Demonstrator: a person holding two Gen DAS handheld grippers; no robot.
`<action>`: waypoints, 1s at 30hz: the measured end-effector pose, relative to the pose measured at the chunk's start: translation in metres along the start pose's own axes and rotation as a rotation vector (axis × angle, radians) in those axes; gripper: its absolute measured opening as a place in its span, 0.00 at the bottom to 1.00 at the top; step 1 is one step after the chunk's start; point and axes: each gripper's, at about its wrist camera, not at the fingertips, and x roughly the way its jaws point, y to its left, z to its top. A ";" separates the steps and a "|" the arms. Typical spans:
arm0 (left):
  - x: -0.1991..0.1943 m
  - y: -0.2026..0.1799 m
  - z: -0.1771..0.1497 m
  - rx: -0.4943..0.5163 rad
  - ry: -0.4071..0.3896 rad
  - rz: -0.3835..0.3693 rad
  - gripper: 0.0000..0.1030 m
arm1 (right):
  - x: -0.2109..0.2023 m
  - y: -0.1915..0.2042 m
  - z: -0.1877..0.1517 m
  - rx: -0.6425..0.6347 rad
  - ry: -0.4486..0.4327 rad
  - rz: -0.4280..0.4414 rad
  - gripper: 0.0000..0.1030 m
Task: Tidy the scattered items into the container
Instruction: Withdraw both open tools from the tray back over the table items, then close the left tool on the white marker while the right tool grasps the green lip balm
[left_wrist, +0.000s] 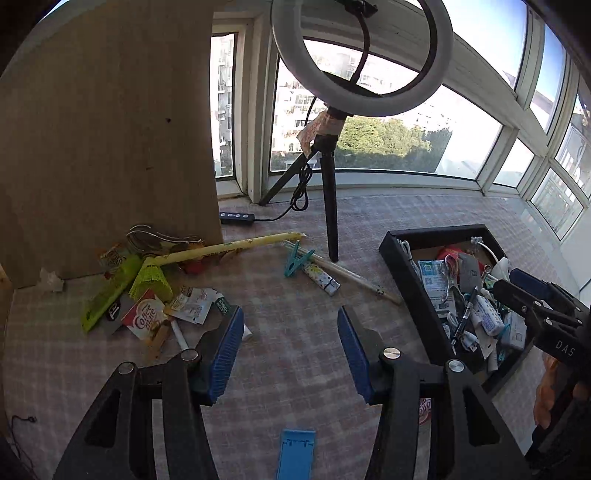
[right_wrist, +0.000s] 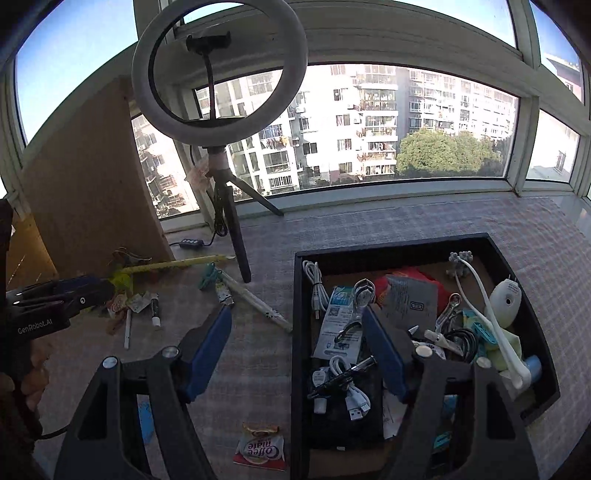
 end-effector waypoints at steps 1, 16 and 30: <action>0.002 0.017 -0.007 -0.029 0.012 0.025 0.48 | 0.008 0.011 -0.001 -0.019 0.016 0.024 0.67; 0.072 0.095 -0.062 -0.266 0.161 0.132 0.40 | 0.135 0.157 -0.015 -0.275 0.238 0.234 0.54; 0.119 0.095 -0.052 -0.259 0.211 0.163 0.33 | 0.208 0.207 -0.018 -0.412 0.359 0.259 0.41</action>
